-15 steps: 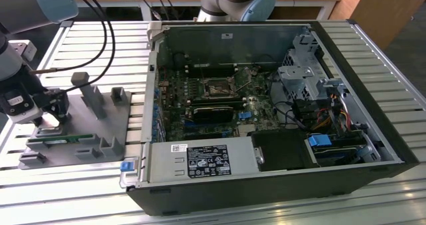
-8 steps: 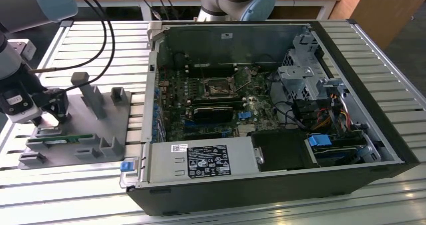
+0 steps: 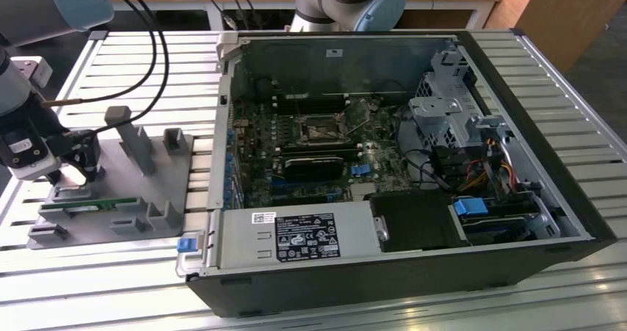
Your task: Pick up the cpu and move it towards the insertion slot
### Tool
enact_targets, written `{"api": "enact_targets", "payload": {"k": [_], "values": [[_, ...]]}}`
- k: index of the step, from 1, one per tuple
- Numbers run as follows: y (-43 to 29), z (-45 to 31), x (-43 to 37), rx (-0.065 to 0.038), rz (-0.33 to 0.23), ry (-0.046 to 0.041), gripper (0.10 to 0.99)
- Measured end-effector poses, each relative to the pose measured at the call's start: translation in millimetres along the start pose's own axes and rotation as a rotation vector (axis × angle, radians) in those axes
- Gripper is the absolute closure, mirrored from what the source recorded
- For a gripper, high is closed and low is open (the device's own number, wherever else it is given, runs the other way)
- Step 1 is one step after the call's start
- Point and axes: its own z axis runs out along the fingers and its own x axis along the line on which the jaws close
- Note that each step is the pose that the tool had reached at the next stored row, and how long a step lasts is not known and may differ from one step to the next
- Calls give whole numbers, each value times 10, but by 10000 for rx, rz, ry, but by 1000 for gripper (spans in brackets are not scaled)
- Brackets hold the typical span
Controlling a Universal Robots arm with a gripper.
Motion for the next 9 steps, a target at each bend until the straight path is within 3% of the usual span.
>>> {"api": "enact_targets", "payload": {"k": [9], "values": [[1,-17,0,0,0,0,541]]}}
